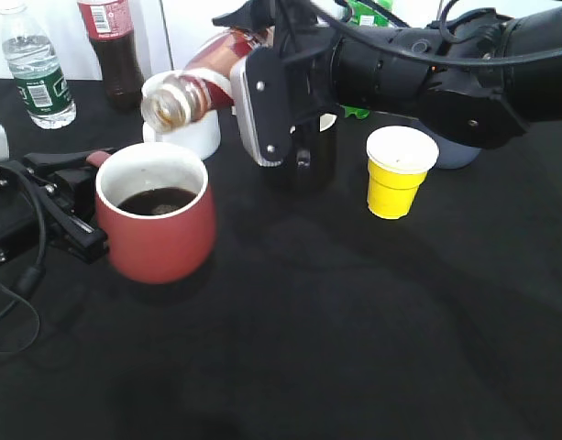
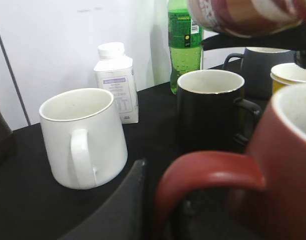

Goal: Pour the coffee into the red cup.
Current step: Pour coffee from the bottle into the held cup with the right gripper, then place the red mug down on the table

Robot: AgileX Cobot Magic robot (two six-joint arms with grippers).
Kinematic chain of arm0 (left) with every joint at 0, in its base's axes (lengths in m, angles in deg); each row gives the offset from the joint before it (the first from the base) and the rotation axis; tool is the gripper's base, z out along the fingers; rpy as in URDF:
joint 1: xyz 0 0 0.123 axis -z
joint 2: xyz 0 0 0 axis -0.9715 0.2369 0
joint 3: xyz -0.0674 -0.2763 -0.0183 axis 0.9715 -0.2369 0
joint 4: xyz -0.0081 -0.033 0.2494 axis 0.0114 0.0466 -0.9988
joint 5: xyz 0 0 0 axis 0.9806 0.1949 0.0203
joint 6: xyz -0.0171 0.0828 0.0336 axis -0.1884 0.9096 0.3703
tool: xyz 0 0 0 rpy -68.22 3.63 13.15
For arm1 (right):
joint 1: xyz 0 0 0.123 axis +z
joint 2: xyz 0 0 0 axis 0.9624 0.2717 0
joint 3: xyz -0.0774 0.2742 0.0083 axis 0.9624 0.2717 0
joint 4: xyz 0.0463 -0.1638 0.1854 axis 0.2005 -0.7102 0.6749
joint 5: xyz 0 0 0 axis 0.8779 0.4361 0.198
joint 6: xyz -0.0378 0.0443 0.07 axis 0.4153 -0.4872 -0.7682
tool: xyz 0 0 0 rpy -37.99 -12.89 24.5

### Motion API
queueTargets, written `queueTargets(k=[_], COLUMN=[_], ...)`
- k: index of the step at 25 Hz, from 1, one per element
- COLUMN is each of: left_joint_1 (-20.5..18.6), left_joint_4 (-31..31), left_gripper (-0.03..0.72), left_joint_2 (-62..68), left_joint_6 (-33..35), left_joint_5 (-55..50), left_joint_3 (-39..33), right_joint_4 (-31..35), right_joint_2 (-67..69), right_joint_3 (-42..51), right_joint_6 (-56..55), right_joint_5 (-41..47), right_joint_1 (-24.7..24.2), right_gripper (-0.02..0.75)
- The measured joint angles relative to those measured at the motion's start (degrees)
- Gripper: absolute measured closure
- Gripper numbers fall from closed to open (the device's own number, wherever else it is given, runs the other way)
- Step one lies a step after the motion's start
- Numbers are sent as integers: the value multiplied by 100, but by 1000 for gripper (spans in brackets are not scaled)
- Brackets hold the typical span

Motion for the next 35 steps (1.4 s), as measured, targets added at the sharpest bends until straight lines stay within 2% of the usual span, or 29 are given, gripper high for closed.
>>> queueTargets(k=[2, 4, 9, 12, 16, 24, 26, 30, 35], left_joint_1=[0, 0, 0, 0, -107, -1610, -1834, -1869, -1869], left_joint_4=[6, 6, 73, 759, 1735, 1826, 1843, 1848, 1836], left_gripper=[595, 595, 595, 595, 595, 595, 595, 595, 594], left_joint_2=[0, 0, 0, 0, 0, 11, 285, 1342, 2328], left_joint_6=[0, 0, 0, 0, 6, 150, 150, 156, 172], left_joint_5=[0, 0, 0, 86, 182, 215, 269, 263, 267], left_joint_3=[0, 0, 0, 0, 0, 0, 156, 806, 1662], right_joint_4=[0, 0, 0, 3, 140, 152, 152, 152, 80], right_joint_2=[0, 0, 0, 0, 0, 0, 0, 0, -335], right_joint_3=[0, 0, 0, 0, 0, 0, 0, 0, 0], right_joint_6=[-486, -1496, -6542, -8055, -8460, -8439, -8427, -8415, -8410], right_joint_5=[0, 0, 0, -60, -332, -383, -383, -365, 95], right_joint_1=[0, 0, 0, 0, 7, 7, 7, 7, 7], right_gripper=[204, 204, 204, 204, 204, 204, 204, 204, 204])
